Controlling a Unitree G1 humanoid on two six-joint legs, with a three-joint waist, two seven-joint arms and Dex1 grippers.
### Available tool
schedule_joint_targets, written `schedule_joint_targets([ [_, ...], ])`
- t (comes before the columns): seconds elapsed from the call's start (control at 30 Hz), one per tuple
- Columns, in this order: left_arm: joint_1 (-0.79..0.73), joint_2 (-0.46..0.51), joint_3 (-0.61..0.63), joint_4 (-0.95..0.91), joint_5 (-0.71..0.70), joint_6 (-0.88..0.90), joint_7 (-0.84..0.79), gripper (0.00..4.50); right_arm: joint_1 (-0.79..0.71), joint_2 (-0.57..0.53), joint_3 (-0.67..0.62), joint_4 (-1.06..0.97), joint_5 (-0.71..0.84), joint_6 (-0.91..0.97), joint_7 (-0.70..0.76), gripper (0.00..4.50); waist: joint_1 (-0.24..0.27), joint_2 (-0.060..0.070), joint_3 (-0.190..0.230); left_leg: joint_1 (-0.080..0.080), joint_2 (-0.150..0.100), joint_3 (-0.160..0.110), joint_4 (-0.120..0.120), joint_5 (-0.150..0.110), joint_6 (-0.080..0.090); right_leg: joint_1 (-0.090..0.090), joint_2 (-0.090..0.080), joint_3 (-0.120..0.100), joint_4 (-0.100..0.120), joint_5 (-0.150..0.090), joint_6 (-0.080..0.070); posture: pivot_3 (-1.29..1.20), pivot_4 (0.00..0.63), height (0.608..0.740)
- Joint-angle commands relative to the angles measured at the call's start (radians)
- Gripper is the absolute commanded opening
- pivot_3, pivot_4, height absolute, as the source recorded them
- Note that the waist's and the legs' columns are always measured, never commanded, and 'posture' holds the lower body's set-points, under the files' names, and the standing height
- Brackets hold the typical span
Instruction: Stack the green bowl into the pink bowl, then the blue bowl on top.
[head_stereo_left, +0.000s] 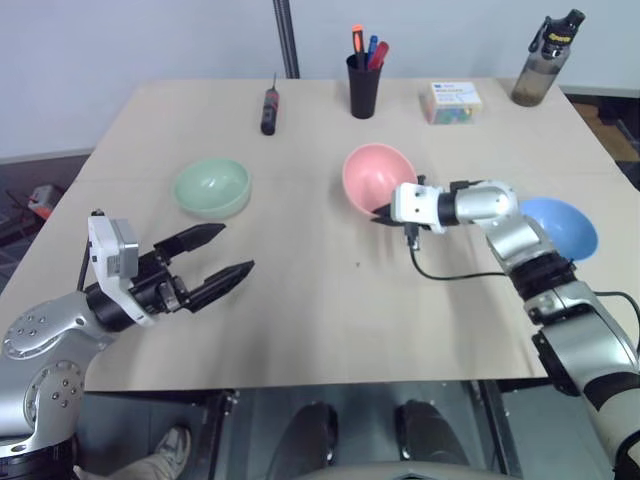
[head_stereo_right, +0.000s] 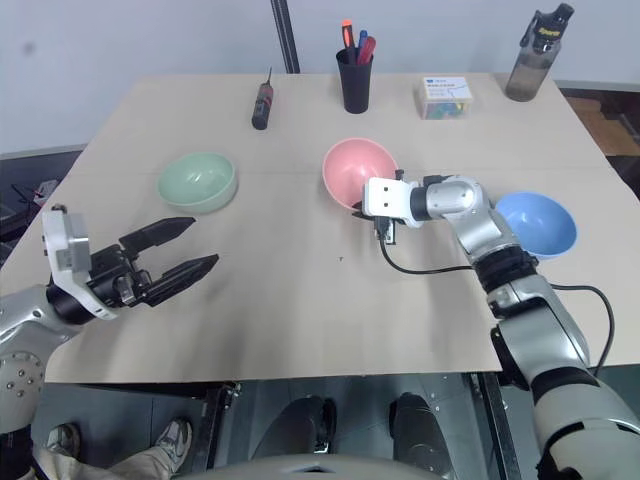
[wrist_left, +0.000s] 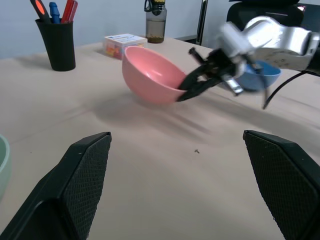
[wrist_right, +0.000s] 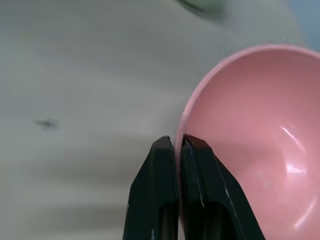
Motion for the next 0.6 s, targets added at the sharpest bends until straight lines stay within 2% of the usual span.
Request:
schedule_joint_targets([
  [0.03,-0.040,0.002,-0.019,0.021,0.033,-0.039,0.010,4.50,0.144,-0.115,-0.017,-0.375,0.065,0.177,0.094,0.03,0.002,0.000,0.000,0.000,0.000,0.000,0.000,0.000,0.000,0.000,0.000,0.000,0.000,0.000,0.000,0.00,0.150,0.740],
  [0.1,-0.091,-0.003,-0.061,0.075,0.123,-0.101,0.038,4.50,0.276,-0.168,-0.006,-0.565,0.045,0.261,0.078,0.03,0.008,0.000,0.000,0.000,0.000,0.000,0.000,0.000,0.000,0.000,0.000,0.000,-0.001,0.000,0.000,0.00,0.150,0.740],
  [0.23,-0.153,0.001,-0.111,0.129,0.164,-0.119,0.035,4.50,0.319,-0.154,0.039,-0.595,0.013,0.339,0.056,0.03,-0.003,0.000,0.000,0.003,0.001,0.002,0.000,-0.001,0.002,0.000,0.001,0.002,0.002,0.000,0.000,0.00,0.150,0.740],
  [0.27,-0.162,0.005,-0.117,0.143,0.189,-0.133,0.043,4.50,0.323,-0.157,0.044,-0.605,0.012,0.358,0.057,0.74,-0.004,-0.001,0.000,0.003,0.001,0.001,0.000,-0.001,0.001,0.001,0.001,0.001,0.002,0.000,0.000,0.00,0.150,0.740],
  [0.33,-0.172,0.013,-0.124,0.161,0.224,-0.147,0.053,4.50,0.329,-0.161,0.041,-0.628,0.025,0.400,0.062,1.12,-0.001,-0.001,0.000,0.003,0.001,0.001,0.000,0.000,0.000,0.001,0.001,0.001,0.002,0.000,0.000,0.00,0.150,0.740],
  [0.53,-0.200,0.027,-0.158,0.172,0.348,-0.157,0.140,4.50,0.326,-0.149,-0.064,-0.764,0.126,0.574,0.007,3.48,0.003,-0.001,0.000,0.001,0.001,0.000,0.000,0.000,-0.001,0.000,0.001,0.001,0.002,0.000,0.000,0.00,0.150,0.740],
  [0.6,-0.219,0.030,-0.171,0.177,0.418,-0.178,0.195,4.50,0.335,-0.116,-0.145,-0.828,0.161,0.625,-0.080,4.40,0.005,-0.001,0.000,0.001,0.001,0.000,0.000,0.000,-0.001,0.000,0.000,0.000,0.002,0.000,0.000,0.00,0.150,0.740],
])
